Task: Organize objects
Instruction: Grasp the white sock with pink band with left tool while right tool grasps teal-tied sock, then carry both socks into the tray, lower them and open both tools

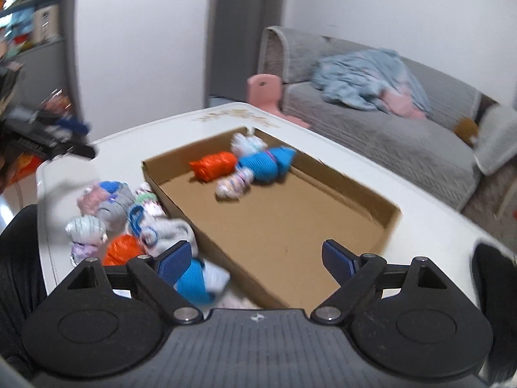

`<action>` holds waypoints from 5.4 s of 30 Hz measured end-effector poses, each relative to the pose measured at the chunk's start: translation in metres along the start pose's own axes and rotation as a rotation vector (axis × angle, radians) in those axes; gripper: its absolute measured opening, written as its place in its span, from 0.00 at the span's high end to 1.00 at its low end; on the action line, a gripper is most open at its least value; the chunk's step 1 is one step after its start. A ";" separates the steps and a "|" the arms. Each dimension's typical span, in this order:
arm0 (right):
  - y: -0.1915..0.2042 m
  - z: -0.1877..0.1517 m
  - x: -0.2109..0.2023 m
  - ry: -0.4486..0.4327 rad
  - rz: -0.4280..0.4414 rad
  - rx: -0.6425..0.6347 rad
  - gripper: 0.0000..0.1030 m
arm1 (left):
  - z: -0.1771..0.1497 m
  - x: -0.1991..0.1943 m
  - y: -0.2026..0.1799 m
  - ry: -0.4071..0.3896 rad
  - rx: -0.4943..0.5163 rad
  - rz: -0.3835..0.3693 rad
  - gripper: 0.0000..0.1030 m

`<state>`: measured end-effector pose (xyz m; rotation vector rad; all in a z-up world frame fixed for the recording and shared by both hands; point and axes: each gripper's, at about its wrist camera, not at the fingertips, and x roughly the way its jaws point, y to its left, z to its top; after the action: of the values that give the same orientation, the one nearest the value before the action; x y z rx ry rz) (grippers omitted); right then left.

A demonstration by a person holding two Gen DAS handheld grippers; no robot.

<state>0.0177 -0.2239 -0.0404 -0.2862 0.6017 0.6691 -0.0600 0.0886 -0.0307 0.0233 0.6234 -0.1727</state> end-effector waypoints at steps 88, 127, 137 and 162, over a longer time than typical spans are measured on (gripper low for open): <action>-0.002 -0.021 -0.053 -0.165 0.050 0.006 0.73 | 0.008 -0.050 -0.090 -0.086 0.160 -0.233 0.65; 0.048 0.069 0.162 0.179 0.275 -0.108 0.72 | 0.068 0.112 -0.051 0.247 0.365 -0.187 0.62; 0.056 0.068 0.165 0.217 0.270 -0.115 0.70 | 0.068 0.118 -0.058 0.277 0.381 -0.170 0.61; 0.056 0.072 0.093 0.137 0.188 -0.141 0.36 | 0.068 0.044 -0.044 0.208 0.278 -0.131 0.11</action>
<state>0.0693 -0.1046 -0.0427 -0.4125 0.7193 0.8797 0.0070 0.0338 0.0002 0.2718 0.8051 -0.3865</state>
